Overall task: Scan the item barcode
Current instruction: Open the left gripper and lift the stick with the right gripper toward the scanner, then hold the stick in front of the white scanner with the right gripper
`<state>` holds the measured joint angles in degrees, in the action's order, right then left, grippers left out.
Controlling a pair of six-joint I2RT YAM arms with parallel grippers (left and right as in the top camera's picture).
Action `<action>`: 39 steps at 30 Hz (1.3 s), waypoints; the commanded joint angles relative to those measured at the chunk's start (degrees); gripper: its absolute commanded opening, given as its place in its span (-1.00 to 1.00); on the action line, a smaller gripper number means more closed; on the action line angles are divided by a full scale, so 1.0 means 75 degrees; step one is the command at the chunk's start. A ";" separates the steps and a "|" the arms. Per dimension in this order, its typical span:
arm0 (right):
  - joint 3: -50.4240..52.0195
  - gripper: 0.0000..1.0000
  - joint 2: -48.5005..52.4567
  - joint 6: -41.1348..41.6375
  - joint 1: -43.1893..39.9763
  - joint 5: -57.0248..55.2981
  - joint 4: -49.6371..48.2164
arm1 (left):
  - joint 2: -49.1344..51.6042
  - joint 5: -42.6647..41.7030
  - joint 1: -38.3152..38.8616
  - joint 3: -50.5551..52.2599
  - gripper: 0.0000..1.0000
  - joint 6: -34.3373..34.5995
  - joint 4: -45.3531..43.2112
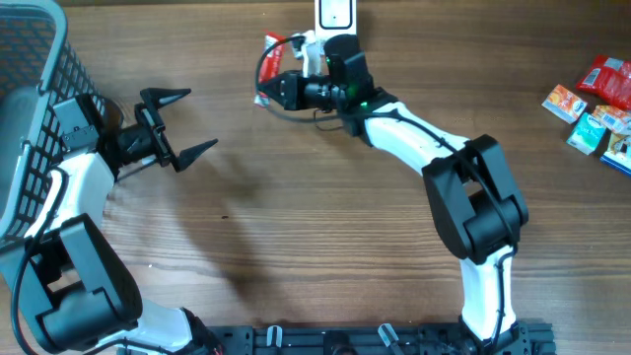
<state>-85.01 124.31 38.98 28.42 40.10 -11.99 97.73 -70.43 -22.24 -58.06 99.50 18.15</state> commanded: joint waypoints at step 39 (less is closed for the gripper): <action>0.0023 -0.91 0.0125 0.1201 -0.0099 -0.0536 0.2221 | 0.0012 0.8177 0.2824 0.0020 1.00 -0.6242 0.2328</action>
<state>-84.86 124.64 49.74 27.44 38.54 4.71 97.73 -11.55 -1.21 -58.06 53.63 35.66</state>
